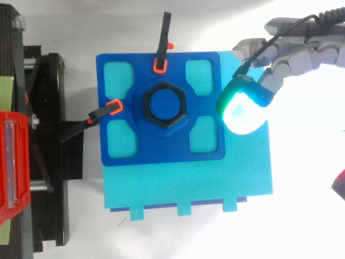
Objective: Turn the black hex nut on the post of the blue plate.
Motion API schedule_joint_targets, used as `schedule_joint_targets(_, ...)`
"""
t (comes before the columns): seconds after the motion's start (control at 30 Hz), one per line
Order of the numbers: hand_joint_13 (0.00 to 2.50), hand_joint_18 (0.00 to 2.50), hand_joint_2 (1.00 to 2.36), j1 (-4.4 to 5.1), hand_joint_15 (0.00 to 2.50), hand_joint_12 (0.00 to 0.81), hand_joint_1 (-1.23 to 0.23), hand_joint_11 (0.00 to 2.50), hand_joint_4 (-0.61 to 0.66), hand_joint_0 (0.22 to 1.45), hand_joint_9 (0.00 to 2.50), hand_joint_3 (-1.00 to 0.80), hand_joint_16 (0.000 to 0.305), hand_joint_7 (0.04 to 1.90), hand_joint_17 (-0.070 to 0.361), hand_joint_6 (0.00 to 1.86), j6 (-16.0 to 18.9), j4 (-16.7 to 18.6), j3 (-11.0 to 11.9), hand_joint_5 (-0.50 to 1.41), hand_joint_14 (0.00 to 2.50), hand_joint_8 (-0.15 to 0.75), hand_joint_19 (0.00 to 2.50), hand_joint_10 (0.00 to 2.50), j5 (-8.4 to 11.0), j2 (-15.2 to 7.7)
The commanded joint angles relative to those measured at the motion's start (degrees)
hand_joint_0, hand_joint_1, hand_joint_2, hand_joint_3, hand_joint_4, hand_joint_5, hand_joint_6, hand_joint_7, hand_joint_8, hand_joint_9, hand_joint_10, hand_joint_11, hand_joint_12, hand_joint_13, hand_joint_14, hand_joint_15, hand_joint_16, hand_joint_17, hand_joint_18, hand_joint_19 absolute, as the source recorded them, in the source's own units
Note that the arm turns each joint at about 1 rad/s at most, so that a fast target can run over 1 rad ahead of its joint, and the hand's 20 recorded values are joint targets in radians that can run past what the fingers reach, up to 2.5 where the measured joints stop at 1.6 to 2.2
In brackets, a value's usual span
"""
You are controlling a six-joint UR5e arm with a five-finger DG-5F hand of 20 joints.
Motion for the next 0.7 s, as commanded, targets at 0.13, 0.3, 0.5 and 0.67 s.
schedule_joint_targets(0.13,0.00,0.00,1.00,0.00,0.00,0.342,-0.49,0.00,-0.02,0.45,0.00,-0.50,0.059,0.59,0.132,0.50,0.00,0.00,0.00,-0.24,0.00,0.153,0.08,0.00,0.00,-0.03)
schedule_joint_targets(0.3,0.00,0.00,1.00,0.00,0.00,0.332,-0.49,0.00,-0.05,0.45,0.00,-0.50,0.059,0.58,0.133,0.50,0.00,0.00,0.00,-0.24,0.00,0.132,0.06,0.00,0.00,-0.03)
schedule_joint_targets(0.5,0.00,0.00,1.00,-0.08,0.00,0.334,-0.48,0.00,-0.04,0.44,0.00,-0.50,0.060,0.57,0.135,0.50,-0.08,0.00,0.00,-0.24,0.00,0.136,0.06,0.00,0.00,-0.03)
schedule_joint_targets(0.67,0.00,0.00,1.00,0.00,0.00,0.336,-0.47,0.00,-0.03,0.44,0.00,-0.50,0.060,0.62,0.134,0.50,-0.08,0.00,0.00,-0.25,0.00,0.140,0.06,0.00,0.00,-0.03)
